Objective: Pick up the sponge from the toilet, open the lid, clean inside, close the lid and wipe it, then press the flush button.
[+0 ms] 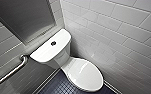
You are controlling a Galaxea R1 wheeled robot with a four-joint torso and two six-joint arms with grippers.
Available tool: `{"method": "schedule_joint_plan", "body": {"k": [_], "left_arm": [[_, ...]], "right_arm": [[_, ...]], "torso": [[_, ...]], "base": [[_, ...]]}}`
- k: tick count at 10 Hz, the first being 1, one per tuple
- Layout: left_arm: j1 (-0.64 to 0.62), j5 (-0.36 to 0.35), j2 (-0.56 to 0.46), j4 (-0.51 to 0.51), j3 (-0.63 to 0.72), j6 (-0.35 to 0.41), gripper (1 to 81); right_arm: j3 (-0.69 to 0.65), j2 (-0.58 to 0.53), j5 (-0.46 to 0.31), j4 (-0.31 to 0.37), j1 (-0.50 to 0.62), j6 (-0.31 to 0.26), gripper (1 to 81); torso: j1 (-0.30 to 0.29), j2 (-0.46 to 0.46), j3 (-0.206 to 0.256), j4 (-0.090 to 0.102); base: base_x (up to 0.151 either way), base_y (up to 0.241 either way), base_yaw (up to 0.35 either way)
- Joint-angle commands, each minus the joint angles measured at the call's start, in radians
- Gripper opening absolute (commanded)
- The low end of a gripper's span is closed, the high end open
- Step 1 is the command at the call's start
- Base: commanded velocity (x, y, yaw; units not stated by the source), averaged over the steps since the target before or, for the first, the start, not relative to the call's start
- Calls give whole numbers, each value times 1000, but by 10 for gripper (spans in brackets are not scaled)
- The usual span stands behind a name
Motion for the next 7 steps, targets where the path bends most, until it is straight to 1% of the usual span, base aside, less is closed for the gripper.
{"method": "schedule_joint_plan", "body": {"k": [1,2,3,4,5,6,7], "left_arm": [[28,49,-21,-5,-7,7,811],[30,28,-21,-6,-27,5,811],[28,4,-21,-6,-48,0,811],[28,0,-21,-6,-55,-1,811],[28,0,-19,-6,-55,-1,811],[29,0,-18,-6,-62,-1,811],[29,0,-10,-8,-82,-1,811]], "right_arm": [[-53,24,66,-70,-69,4,10],[-88,47,78,-93,-107,4,10],[-131,79,78,-119,-142,4,10],[-168,101,80,-128,-170,4,10],[-193,116,81,-134,-187,4,10],[-204,126,93,-154,-201,4,10],[-207,135,95,-162,-207,4,10]], "torso": [[-61,95,89,-27],[-86,132,30,-17],[-108,165,62,-29],[-124,187,82,-33],[-141,213,123,61],[-158,240,127,65],[-174,266,131,80]], "base": [[0,0,0],[0,0,0],[0,0,0],[0,0,0],[0,0,0],[0,0,0],[0,0,0]]}}
